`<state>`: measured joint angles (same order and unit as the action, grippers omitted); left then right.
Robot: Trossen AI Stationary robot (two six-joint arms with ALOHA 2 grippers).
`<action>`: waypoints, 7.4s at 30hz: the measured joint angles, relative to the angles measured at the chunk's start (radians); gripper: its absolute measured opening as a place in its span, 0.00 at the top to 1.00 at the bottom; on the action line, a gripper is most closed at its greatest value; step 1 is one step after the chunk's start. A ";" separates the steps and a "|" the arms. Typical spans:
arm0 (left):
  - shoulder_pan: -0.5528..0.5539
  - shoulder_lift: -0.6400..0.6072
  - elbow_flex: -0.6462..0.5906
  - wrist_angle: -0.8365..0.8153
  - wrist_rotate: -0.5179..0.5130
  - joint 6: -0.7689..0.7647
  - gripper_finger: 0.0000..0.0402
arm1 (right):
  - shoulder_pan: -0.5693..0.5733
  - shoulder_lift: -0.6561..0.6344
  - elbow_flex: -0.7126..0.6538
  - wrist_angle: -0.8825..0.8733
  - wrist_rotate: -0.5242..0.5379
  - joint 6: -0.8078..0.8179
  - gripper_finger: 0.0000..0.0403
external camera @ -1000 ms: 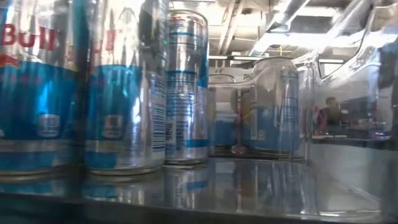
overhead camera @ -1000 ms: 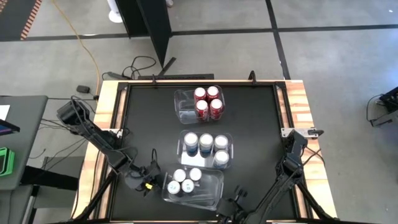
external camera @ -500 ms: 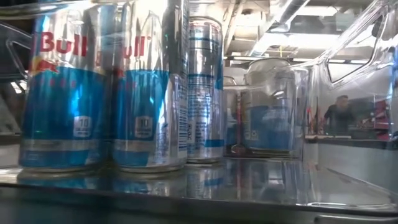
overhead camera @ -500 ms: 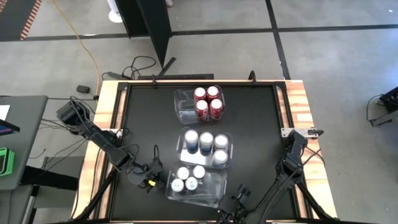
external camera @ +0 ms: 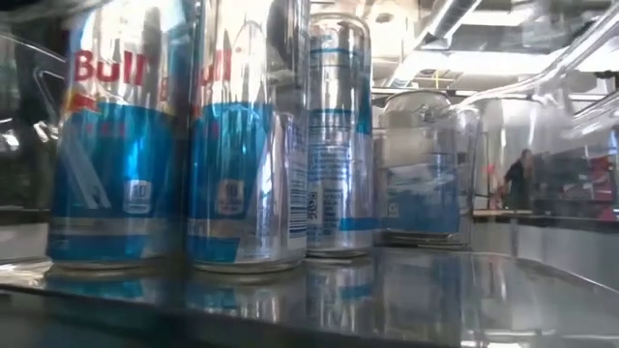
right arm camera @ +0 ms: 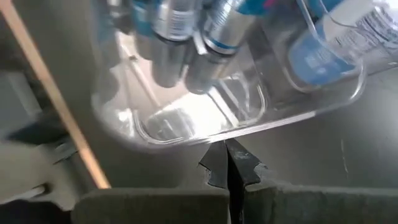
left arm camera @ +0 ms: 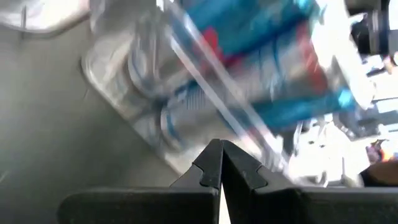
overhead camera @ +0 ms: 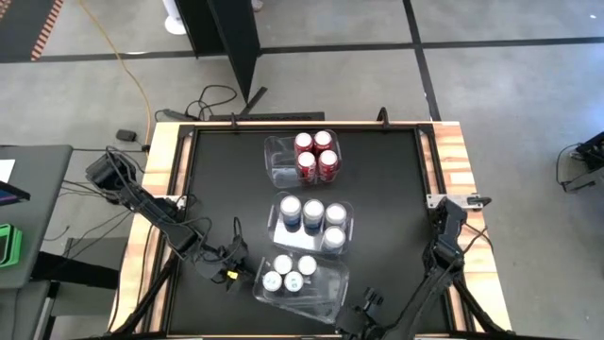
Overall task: Sort soda cans
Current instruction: Move the middle left transparent bin to the bottom of the table, then adjust the transparent bins
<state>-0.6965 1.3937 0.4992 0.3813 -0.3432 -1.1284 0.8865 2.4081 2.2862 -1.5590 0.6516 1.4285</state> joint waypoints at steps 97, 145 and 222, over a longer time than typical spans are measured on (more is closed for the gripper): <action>-0.010 -0.524 0.000 -0.390 -0.269 0.659 1.00 | -0.127 -0.017 0.068 0.609 -0.010 -1.157 0.99; 0.795 -0.830 0.000 -0.339 0.157 1.252 1.00 | -0.893 -0.824 -0.871 1.595 -0.754 -1.836 1.00; 1.263 0.020 0.001 0.113 0.658 1.093 1.00 | -1.380 -0.915 -1.714 1.893 -0.744 -1.505 1.00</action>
<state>0.5670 1.4133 0.5004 0.4946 0.3149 -0.0350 -0.4937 1.4933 0.5724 0.3341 -0.0920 -0.0766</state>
